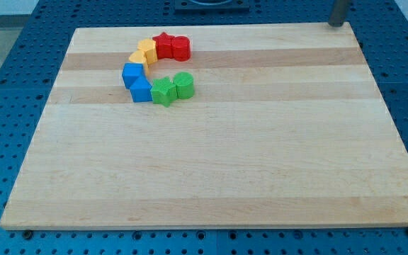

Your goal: Move the arm towards the top left corner of the board

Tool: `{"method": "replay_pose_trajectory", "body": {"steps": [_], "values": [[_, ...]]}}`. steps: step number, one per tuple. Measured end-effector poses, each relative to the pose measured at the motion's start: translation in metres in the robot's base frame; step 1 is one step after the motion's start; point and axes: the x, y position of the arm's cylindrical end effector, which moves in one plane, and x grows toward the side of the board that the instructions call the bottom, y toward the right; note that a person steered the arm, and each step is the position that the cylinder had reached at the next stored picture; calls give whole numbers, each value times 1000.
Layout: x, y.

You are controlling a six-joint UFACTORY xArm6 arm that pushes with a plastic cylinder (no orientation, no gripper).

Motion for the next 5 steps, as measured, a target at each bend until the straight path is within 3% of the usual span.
{"method": "replay_pose_trajectory", "body": {"steps": [2,5], "values": [[20,-20],[13,-185]]}}
